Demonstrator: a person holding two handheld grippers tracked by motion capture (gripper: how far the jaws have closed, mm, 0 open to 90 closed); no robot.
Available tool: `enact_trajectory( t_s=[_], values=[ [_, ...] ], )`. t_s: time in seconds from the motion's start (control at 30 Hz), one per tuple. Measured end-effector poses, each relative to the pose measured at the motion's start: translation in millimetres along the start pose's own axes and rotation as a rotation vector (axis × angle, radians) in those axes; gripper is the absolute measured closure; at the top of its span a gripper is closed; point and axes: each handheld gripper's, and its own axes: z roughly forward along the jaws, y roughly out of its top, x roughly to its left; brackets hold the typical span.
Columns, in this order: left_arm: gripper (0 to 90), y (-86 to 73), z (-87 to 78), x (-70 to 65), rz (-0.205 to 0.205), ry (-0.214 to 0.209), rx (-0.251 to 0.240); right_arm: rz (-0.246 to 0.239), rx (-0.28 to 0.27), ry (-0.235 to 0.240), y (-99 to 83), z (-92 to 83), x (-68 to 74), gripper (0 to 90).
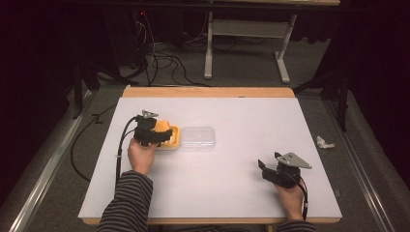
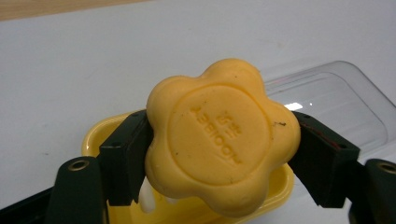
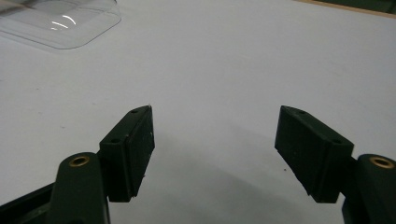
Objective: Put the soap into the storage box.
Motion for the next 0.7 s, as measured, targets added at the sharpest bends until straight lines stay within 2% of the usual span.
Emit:
enact_trajectory(
  t_s=[0.4, 0.7],
  values=[
    [27.8, -12.8, 15.3, 11.8, -0.014, 0.052, 0.026, 0.000, 0.000, 0.004, 0.0, 0.1, 0.0, 29.0],
    [27.7, -18.2, 23.9, 15.9, -0.005, 0.076, 0.047, 0.004, 0.002, 0.005, 0.2, 0.3, -0.5, 29.1]
  ],
)
